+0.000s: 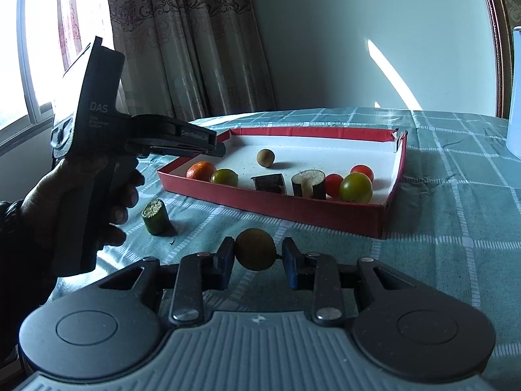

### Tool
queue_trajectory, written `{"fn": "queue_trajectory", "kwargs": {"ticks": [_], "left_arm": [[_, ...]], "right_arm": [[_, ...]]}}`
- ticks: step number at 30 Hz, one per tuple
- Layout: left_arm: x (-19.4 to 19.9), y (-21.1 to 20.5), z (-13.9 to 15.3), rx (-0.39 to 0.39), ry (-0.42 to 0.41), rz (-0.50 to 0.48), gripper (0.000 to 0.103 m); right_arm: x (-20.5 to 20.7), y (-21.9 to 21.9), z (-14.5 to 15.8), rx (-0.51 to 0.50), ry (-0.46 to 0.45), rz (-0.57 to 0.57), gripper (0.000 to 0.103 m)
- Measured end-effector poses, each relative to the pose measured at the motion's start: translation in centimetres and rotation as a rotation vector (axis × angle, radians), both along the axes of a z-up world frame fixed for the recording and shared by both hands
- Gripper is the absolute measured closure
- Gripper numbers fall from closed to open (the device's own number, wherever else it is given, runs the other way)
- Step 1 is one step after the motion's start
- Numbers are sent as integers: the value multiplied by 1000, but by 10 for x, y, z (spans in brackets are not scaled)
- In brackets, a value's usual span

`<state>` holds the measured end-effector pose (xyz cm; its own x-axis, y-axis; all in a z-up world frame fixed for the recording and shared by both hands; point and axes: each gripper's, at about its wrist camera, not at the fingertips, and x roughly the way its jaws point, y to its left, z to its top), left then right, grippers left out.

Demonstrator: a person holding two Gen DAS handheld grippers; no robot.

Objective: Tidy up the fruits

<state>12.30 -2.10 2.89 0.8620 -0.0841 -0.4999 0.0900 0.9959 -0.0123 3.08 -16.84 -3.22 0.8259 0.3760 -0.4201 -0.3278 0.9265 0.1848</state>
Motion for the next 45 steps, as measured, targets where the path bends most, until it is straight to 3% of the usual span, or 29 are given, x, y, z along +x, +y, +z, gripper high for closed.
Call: {"fn": "queue_trajectory", "kwargs": {"ticks": [10,15,23,27,32,33,36,45], "left_arm": [[-49,37,-21,3,22,78,57],[-63,51,-28,3,-15,105,36],[-69,54,-28,5,-46,88,20],[-69,57,-29,-10,-43,86,17],[-69,58,-29,-15,-35,96,4],[-69,58,-29,-17,-33,97,3],[-68,59,-30,-22,-26,97,0],[-67,53,-32,-36,13,29,0]], "right_arm": [[23,21,36,-21,-87,-46,72],[52,40,47,-46,-106,-75,72],[104,57,38,-79,-44,-135,72],[118,58,27,-91,-10,-167,72],[130,52,18,-67,21,-201,72],[130,51,18,-65,21,-212,71],[128,46,17,-52,21,-233,44],[74,25,23,-6,-61,-222,43]]}}
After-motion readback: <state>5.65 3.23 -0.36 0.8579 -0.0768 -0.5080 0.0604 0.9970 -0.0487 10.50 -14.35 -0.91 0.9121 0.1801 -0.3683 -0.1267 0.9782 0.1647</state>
